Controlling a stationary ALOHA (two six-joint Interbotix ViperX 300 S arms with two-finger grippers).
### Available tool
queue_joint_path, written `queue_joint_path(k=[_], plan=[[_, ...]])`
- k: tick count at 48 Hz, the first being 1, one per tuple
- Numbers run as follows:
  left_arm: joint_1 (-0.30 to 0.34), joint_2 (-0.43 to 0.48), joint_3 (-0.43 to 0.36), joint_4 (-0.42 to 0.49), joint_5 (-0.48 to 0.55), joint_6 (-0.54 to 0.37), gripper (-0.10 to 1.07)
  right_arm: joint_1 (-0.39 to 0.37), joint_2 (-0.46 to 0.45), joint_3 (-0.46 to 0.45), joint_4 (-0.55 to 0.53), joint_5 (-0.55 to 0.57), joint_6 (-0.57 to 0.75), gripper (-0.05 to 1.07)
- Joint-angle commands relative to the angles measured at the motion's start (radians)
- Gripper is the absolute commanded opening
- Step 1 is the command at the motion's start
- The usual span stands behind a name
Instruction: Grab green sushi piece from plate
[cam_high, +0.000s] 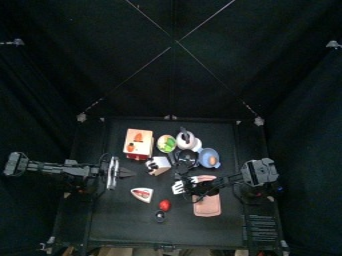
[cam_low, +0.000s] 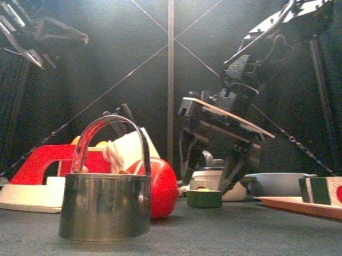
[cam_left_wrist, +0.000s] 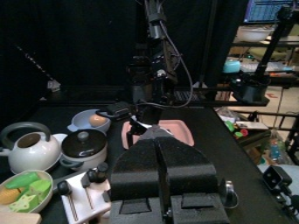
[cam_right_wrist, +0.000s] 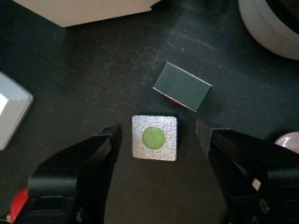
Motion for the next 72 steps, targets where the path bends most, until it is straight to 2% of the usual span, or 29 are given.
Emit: queue_joint_path(k=[1,9,19,28,35,52,63,72], plan=[[0.002,0.005,-0.012,0.0,-0.005,0.0,0.0,0.003,-0.067,-0.005,0.003,0.012,-0.002,0.98],[0.002,0.005,-0.012,0.0,-0.005,0.002,0.0,0.051,-0.141,0.021,0.052,0.101,0.003,0.98],[0.003,0.005,-0.009,0.0,-0.003,0.002,0.0,0.118,-0.225,0.055,0.215,0.291,0.025,0.98],[0.005,0.005,-0.005,0.0,0.009,0.0,0.0,0.172,-0.245,0.071,0.345,0.391,0.026,0.98],[0.005,0.005,-0.008,0.0,0.009,0.0,0.0,0.19,-0.244,0.072,0.383,0.425,0.041,0.98],[0.005,0.005,-0.011,0.0,0.011,0.002,0.0,0.198,-0.222,0.141,0.393,0.364,0.124,0.98],[0.005,0.005,-0.009,0.0,0.011,0.002,0.0,0.196,-0.213,0.19,0.385,0.242,0.143,0.98],[0.006,0.005,-0.008,0.0,0.011,0.0,0.0,0.181,-0.212,0.209,0.365,0.227,0.144,0.95]])
